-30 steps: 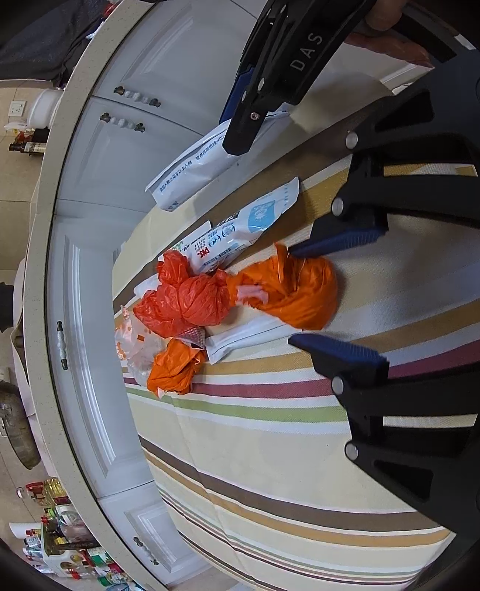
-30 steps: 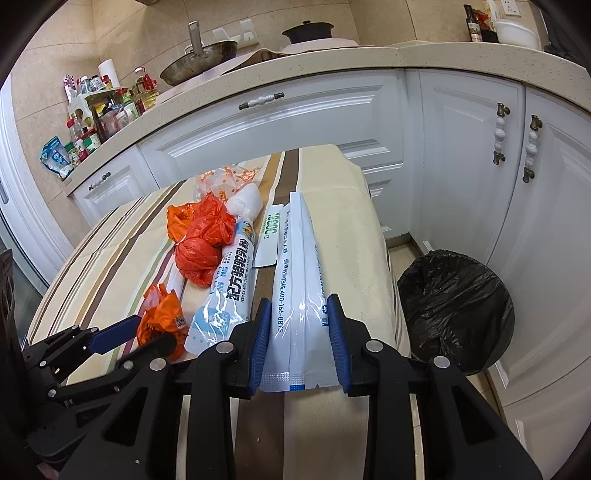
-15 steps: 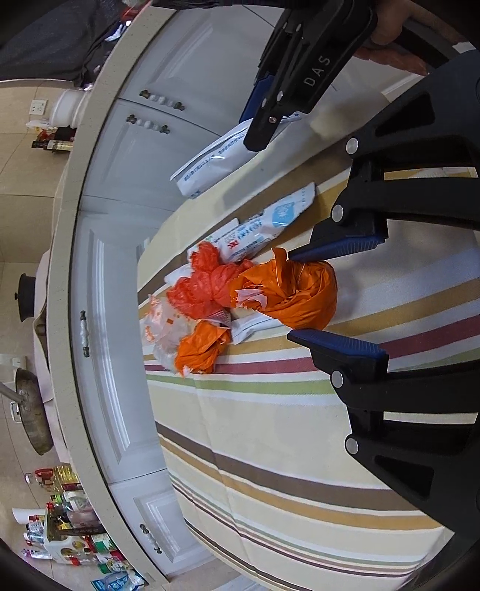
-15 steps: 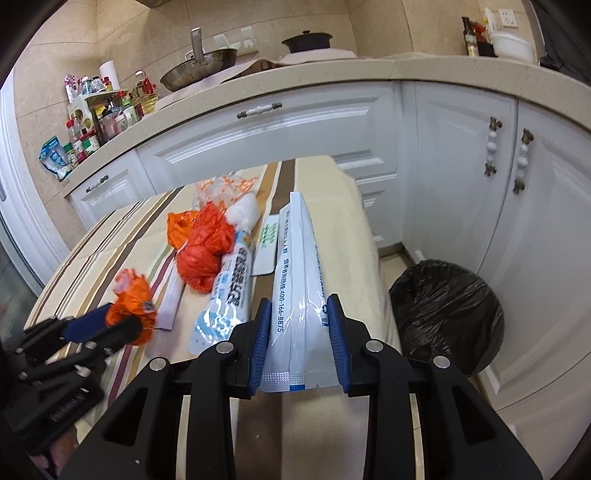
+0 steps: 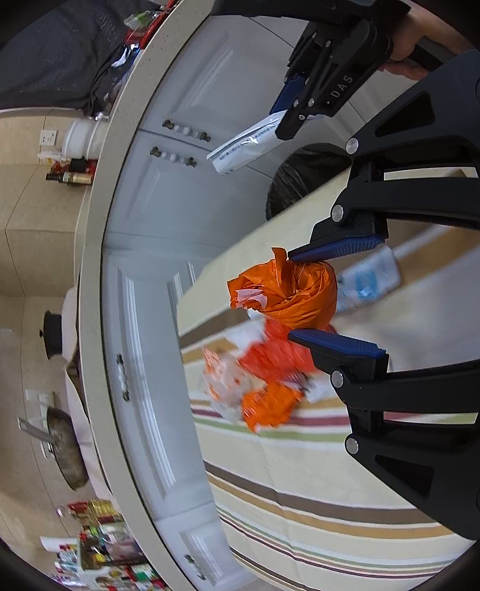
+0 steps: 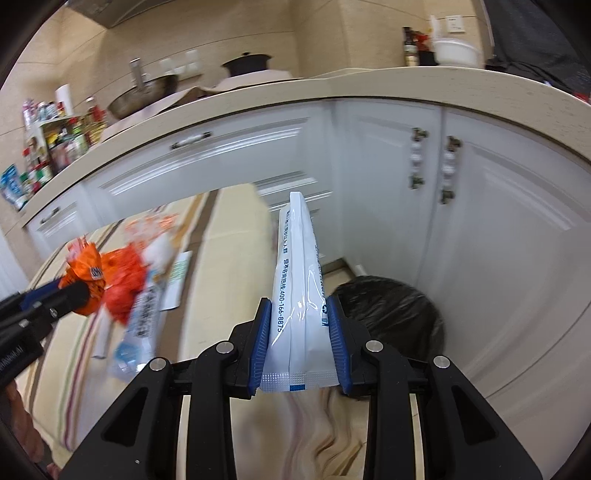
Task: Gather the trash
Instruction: 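Carry the white tube over the black bin with the right gripper and release it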
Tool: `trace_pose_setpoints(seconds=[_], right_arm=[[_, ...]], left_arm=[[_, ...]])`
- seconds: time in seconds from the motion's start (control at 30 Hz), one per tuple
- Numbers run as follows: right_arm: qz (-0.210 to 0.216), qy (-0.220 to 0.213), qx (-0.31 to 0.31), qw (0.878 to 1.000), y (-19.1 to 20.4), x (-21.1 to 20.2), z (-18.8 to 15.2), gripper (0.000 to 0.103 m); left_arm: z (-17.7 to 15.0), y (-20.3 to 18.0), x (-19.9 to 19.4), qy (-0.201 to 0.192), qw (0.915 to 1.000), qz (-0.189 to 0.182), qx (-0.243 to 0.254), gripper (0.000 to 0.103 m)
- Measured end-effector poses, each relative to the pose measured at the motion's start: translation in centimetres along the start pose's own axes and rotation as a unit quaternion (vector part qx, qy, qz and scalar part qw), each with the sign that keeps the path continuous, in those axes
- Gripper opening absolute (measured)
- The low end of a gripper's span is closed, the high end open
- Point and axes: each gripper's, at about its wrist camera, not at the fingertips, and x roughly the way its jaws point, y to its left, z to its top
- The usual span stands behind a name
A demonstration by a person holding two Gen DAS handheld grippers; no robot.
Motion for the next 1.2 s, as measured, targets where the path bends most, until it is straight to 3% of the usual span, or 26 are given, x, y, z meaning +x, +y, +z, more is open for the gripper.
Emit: trace_pose_setpoints(seconds=[0.23, 0.47, 0.9, 0.97, 1.03, 1.2], right_arm=[[-0.041, -0.002, 0.013, 0.999, -3.7, 2.2, 0.8, 0.032], [-0.068, 0.005, 0.031, 0.997, -7.4, 4.9, 1.3, 0.032], [-0.089, 0.026, 0.047, 0.995, -10.8, 9.4, 1.9, 0.032], [-0.091, 0.032, 0.051, 0.994, -11.2, 10.2, 1.9, 0.039], [-0.093, 0.035, 0.062, 0.993, -11.8, 10.9, 1.6, 0.047], [-0.100, 0.040, 0.070, 0.992, -12.5, 11.5, 1.3, 0.048]], left_arm=[[3.1, -5.1, 4.3, 0.006, 0.9993, -0.036, 0.012, 0.036], [4.9, -9.9, 9.1, 0.023, 0.9982, -0.048, 0.028, 0.036], [5.5, -15.1, 17.2, 0.073, 0.9955, -0.042, 0.043, 0.037], [5.3, -15.4, 18.6, 0.089, 0.9941, -0.045, 0.043, 0.041], [5.4, -15.3, 19.5, 0.104, 0.9925, -0.059, 0.026, 0.058], [5.6, -15.6, 20.2, 0.098, 0.9930, -0.058, 0.032, 0.060]])
